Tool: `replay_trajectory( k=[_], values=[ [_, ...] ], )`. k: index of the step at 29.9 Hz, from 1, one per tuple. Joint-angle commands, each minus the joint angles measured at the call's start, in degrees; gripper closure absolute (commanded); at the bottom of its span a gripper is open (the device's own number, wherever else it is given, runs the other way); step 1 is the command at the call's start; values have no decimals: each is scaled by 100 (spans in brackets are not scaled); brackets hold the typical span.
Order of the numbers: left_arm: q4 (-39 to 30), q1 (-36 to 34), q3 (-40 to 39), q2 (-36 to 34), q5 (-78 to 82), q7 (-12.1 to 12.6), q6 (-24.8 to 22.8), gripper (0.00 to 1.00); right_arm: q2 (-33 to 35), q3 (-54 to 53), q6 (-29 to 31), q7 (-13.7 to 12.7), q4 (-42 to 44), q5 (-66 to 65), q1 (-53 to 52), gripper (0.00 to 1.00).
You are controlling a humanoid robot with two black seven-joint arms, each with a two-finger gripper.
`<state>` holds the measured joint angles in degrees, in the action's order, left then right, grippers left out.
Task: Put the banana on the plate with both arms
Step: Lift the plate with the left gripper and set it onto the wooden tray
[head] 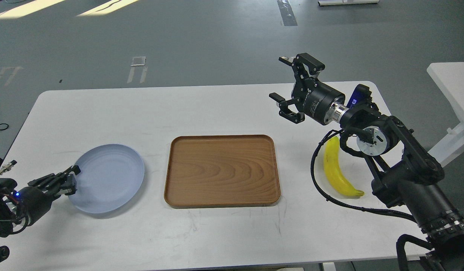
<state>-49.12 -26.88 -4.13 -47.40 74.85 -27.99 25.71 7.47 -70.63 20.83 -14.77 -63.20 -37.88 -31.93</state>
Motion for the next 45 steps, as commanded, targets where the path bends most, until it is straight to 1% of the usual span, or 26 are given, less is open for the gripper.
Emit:
replay_trajectory(
  k=[1, 2, 4, 6, 8, 10, 12, 15, 18, 20, 22, 23, 25, 30, 32, 37, 45],
  values=[
    [-307, -405, 26, -129, 82, -1, -22, 100, 8, -20, 0, 0, -8, 0, 3, 0],
    [-413, -484, 26, -173, 100, -1, -22, 100, 8, -38, 0, 0, -8, 8, 3, 0],
    [-922, -783, 26, -340, 284, -1, -22, 100, 8, -47, 0, 0, -8, 8, 3, 0],
    [-1484, -1239, 35, -445, 521, -1, -110, 100, 35, -56, 0, 0, -17, 8, 3, 0],
    [-1669, -1477, 26, -402, 609, -1, -302, 100, 44, -64, 0, 0, -17, 8, -6, 0],
    [-1697, -1618, 26, -341, 689, -1, -487, 100, 52, -64, 0, 0, -17, 8, 3, 0],
    [-1679, -1785, 35, 53, 715, -1, -803, 100, 52, -64, 0, 0, -17, 8, 3, 0],
    [-1653, -1803, 44, 415, 742, -1, -971, 100, 61, -64, 0, 0, -17, 8, 3, 0],
    [-1539, -1830, 245, 845, 786, -1, -1059, 100, 61, -73, 0, 0, -17, 8, 3, 0],
    [-1058, -1944, 560, 1249, 786, -1, -1095, 100, 87, -91, 0, 0, -26, 8, 3, 0],
    [-784, -1962, 720, 1478, 777, -1, -1095, 100, 96, -108, 0, 0, -26, 8, 12, 0],
    [-600, -1970, 790, 1723, 777, -1, -1095, 100, 122, -108, 0, 0, -26, 8, 20, 0],
    [-467, -1988, 817, 1961, 777, -1, -1095, 100, 193, -108, 0, 0, -26, 8, 29, 0],
    [-326, -2093, 826, 2208, 777, -1, -1191, 100, 298, -126, 0, 0, -26, 17, 82, 0],
    [-125, -2181, 826, 2410, 768, -1, -1340, 100, 307, -126, 0, 0, -26, 17, 117, 0],
    [288, -2392, 817, 2621, 768, -1, -1630, 100, 298, -135, 0, 0, -26, 17, 117, 0],
    [360, -2427, 835, 2903, 768, -1, -1736, 100, 298, -126, 0, 0, -26, 17, 117, 0]
  ],
)
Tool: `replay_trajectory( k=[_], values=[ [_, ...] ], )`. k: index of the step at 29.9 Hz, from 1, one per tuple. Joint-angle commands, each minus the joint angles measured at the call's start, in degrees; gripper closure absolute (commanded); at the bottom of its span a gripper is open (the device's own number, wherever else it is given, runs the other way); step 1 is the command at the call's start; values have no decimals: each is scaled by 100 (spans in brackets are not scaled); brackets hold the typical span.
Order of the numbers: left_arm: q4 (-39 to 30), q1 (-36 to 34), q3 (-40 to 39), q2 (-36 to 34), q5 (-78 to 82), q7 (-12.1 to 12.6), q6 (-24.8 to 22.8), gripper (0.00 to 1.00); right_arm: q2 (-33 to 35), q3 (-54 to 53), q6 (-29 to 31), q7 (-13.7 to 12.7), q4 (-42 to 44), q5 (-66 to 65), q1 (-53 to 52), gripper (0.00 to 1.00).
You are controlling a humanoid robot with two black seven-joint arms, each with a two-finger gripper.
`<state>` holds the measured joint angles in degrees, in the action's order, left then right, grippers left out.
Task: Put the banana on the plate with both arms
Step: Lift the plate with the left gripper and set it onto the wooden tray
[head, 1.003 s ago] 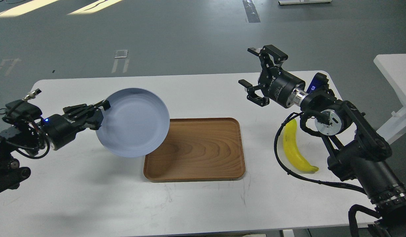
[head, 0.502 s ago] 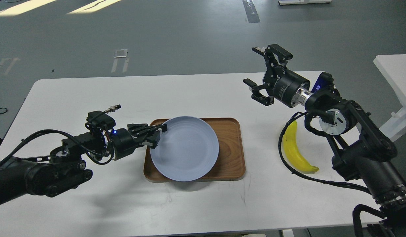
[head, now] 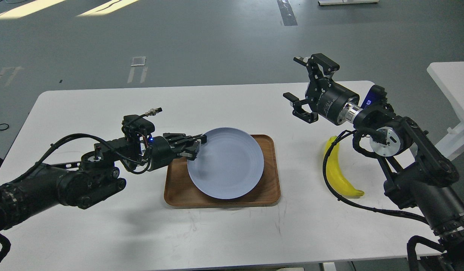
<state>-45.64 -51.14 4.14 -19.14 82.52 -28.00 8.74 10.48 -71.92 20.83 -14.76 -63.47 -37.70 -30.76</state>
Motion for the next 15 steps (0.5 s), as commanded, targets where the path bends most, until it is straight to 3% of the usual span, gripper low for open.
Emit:
replay_trajectory(
  k=[1, 6, 9, 11, 13, 15],
  values=[
    [20, -2, 8, 112, 1, 0, -39, 100, -2, 3, 0, -1, 2, 0, 0, 0],
    [282, -10, 8, 287, 1, 0, -39, 100, -2, -6, 0, -1, 2, 0, 0, 0],
    [450, -10, -1, 385, -8, 0, -39, 60, -2, -33, 0, -1, -25, 0, 0, 0],
    [450, -10, -1, 393, 1, 0, -39, 47, 7, -33, 0, -1, -60, 0, 0, 0],
    [442, -10, -10, 393, -69, 0, -39, 25, 7, -33, 0, -1, -86, 0, 26, 0],
    [450, 7, -10, 393, -113, 0, -39, 15, 7, -33, 0, -1, -86, 0, 26, 0]
  ],
)
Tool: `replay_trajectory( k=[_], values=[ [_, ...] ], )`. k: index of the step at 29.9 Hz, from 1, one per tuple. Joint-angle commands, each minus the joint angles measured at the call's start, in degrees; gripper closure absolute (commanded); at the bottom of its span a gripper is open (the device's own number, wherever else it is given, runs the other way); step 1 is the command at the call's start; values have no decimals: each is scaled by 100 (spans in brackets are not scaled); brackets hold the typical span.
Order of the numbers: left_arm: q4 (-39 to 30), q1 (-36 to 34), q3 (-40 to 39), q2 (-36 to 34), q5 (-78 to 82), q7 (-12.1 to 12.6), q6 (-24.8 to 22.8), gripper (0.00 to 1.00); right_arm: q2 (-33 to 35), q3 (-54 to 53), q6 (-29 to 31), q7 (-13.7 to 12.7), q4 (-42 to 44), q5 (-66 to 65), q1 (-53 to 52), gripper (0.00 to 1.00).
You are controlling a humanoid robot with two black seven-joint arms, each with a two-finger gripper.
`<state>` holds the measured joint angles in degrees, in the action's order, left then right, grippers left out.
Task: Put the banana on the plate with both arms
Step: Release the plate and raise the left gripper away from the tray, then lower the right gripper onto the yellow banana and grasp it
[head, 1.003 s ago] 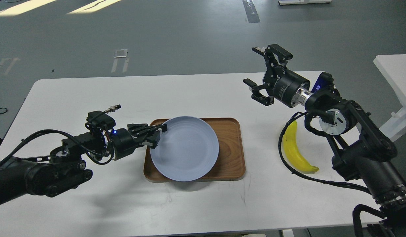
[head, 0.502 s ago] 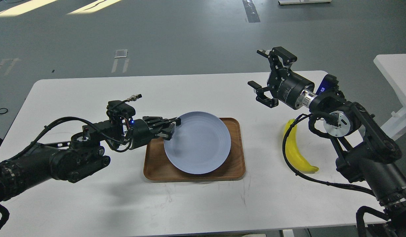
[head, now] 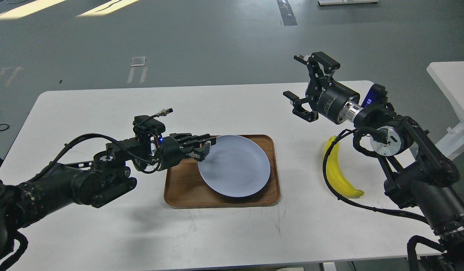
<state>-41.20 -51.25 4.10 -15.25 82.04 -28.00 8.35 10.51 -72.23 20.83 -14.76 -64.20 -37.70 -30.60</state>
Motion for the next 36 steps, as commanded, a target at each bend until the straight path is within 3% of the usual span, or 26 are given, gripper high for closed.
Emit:
replay_trajectory(
  k=[1, 4, 8, 11, 16, 18, 20, 23, 25, 28, 36],
  values=[
    [-2, 10, -6, 5, -65, 0, 9, 14, 4, -1, 0, 0, -13, 0, 10, 0],
    [-2, -8, -93, 14, -100, 0, 53, 4, 4, -1, 0, 0, -31, 0, 10, 0],
    [-107, -262, -426, -65, -1475, 0, 211, 2, 292, 217, 26, -18, -171, -218, 19, 0],
    [-274, -639, -646, -153, -3002, 0, 141, 2, 678, 665, 26, -18, -346, -1295, -7, 0],
    [-284, -983, -946, -347, -5783, 0, -605, 2, 1646, 1386, 35, 8, -926, -3048, -60, 0],
    [-222, -1045, -1069, -364, -6558, 425, -922, 2, 2164, 1843, 79, 17, -1208, -3750, -95, 0],
    [-213, -1045, -1384, -417, -7199, 1257, -1115, 2, 2778, 2326, 105, 253, -1401, -4872, -148, 0],
    [-292, -975, -2111, -443, -7386, 1848, -1308, 2, 3035, 2748, 123, 665, -1428, -5805, -165, 0],
    [-301, -861, -2517, -452, -7395, 2060, -1624, 2, 3062, 3055, 132, 825, -1428, -6281, -183, 0],
    [-301, -703, -2678, -461, -7395, 2105, -1995, 2, 3062, 3434, 141, 852, -1419, -6486, -201, 0],
    [-301, -483, -2634, -628, -7316, 2044, -2039, 2, 2896, 3717, 141, 852, -1349, -6504, -34, 1]
  ],
)
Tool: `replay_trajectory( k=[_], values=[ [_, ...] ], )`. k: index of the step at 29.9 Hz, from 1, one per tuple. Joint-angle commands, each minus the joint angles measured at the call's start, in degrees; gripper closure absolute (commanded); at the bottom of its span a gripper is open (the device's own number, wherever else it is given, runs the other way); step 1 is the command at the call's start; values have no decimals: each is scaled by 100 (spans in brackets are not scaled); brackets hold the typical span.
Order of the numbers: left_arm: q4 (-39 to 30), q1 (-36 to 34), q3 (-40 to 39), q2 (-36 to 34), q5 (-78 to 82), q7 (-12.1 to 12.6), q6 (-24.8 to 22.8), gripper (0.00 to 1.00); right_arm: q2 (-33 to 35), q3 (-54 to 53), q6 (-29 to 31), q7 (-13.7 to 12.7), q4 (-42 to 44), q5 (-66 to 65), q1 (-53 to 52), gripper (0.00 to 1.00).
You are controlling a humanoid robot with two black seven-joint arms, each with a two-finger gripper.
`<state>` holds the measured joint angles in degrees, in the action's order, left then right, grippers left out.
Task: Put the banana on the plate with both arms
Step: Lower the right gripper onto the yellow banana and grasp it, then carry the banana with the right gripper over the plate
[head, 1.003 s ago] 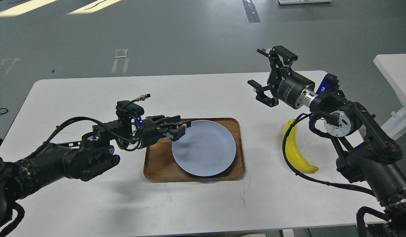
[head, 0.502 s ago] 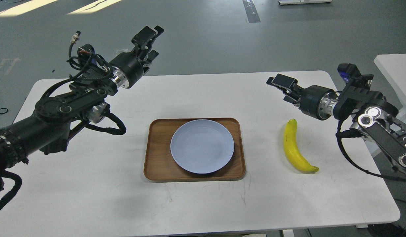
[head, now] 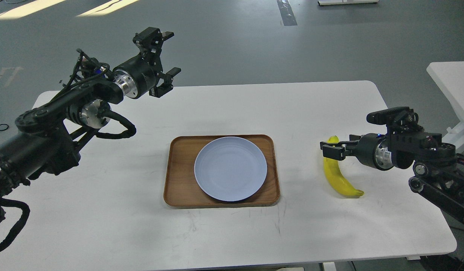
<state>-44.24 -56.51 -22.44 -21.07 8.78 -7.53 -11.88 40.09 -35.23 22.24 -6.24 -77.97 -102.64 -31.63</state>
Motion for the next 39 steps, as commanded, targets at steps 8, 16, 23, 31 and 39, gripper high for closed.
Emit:
replay_trajectory(
  k=[8, 16, 23, 31, 39],
  values=[
    [3, 228, 47, -81, 36, -12, -8, 2, -98, 25, -1, -9, 203, -54, 333, 1],
    [3, 264, 47, -55, 115, -21, 1, 2, -230, 25, -36, -9, 194, -54, 483, 55],
    [3, 343, 47, -107, 116, -29, 1, 2, -397, 25, -54, -9, 186, -54, 483, 81],
    [3, 395, 47, -116, 116, -29, 1, 2, -617, -46, -62, -9, 133, -28, 325, 100],
    [3, 395, 47, -90, 300, -29, 1, 2, -915, 42, -62, 439, -429, 43, -510, 100]
  ],
)
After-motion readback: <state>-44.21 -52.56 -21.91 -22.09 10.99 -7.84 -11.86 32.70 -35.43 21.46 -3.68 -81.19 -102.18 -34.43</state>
